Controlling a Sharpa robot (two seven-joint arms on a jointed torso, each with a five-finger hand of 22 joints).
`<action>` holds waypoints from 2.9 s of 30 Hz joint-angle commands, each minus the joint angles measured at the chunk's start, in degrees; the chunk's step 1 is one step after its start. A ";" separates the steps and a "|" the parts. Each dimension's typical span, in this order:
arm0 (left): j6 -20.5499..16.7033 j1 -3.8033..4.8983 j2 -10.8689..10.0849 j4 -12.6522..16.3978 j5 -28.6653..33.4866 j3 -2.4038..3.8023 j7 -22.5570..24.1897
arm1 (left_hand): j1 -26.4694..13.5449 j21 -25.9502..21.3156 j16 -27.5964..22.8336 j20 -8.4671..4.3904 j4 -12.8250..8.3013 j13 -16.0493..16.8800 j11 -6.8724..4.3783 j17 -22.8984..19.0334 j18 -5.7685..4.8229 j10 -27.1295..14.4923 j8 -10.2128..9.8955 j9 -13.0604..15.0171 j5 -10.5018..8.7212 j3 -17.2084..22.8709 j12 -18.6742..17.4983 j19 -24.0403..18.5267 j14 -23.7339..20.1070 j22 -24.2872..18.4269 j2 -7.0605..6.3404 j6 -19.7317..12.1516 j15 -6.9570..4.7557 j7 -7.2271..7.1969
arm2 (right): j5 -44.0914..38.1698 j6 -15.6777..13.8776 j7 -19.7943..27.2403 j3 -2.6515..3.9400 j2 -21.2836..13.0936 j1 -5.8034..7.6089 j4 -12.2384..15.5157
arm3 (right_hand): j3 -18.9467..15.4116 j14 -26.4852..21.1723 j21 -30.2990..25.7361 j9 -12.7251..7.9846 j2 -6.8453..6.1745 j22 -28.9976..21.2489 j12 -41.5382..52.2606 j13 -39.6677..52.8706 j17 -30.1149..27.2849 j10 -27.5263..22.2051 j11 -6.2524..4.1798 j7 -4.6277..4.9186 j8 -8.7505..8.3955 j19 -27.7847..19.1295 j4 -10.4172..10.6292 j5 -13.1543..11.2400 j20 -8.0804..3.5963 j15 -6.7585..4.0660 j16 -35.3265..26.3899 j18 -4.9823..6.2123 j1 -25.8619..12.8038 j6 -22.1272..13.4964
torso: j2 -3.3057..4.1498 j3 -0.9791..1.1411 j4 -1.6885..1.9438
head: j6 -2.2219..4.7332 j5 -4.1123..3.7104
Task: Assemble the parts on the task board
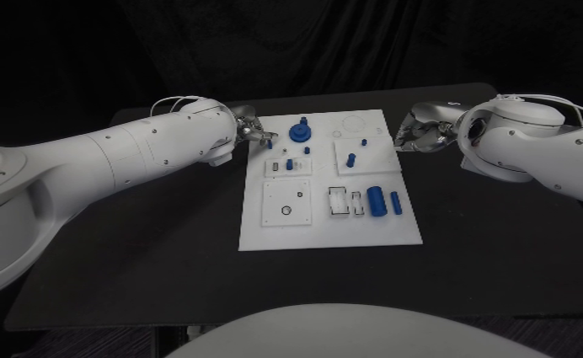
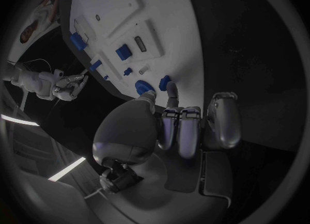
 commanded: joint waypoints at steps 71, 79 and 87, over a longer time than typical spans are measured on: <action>1.74 -0.97 -0.23 -0.78 0.20 0.06 1.14 | 8.67 -2.96 0.15 -0.38 -2.91 15.06 -0.09 15.10 0.30 5.87 -0.71 -1.06 16.05 16.85 -0.04 -1.04 5.95 9.04 -6.50 -0.27 0.07 -0.30 | 2.36 0.90 -0.53 0.03 -0.28 -0.15 0.03 | 0.21 5.11 -1.18 0.17 0.25 9.66 -0.36 13.61 12.69 4.49 0.39 0.01 0.04 -0.71 -0.54 0.05 0.03 0.42 -0.65 0.72 0.65 0.50 | 0.01 -0.03 -0.03 | -0.01 0.75; 0.36 -0.99 -0.76 -0.25 0.20 0.06 2.24 | 7.66 -3.66 0.15 -0.35 -3.74 15.06 -0.06 15.10 0.42 5.87 -0.44 -0.77 16.19 20.57 -0.04 -1.34 5.95 9.03 -7.80 -0.14 0.11 -0.26 | 2.36 0.93 -0.51 0.03 -0.16 -0.15 -0.02 | 0.27 5.07 -1.34 0.19 0.30 9.62 -0.39 13.57 12.60 4.46 0.43 0.04 0.02 -0.77 -0.64 0.04 0.05 0.45 -0.74 0.75 0.70 0.50 | -0.04 -0.04 0.06 | -0.01 1.01; -2.15 -0.99 -2.09 1.81 4.44 0.06 3.14 | 6.80 -4.24 0.15 -0.36 -4.70 15.06 -0.11 15.10 0.51 5.87 -0.13 -0.54 15.69 23.54 -0.04 -1.59 5.95 9.00 -8.88 0.20 0.09 -0.30 | 2.36 0.93 -0.55 0.03 -0.22 -0.15 -0.01 | 0.27 5.07 -1.34 0.19 0.30 9.62 -0.39 13.57 12.60 4.46 0.43 0.04 0.02 -0.77 -0.64 0.04 0.05 0.45 -0.74 0.75 0.70 0.50 | 0.00 -0.03 0.02 | -0.01 1.07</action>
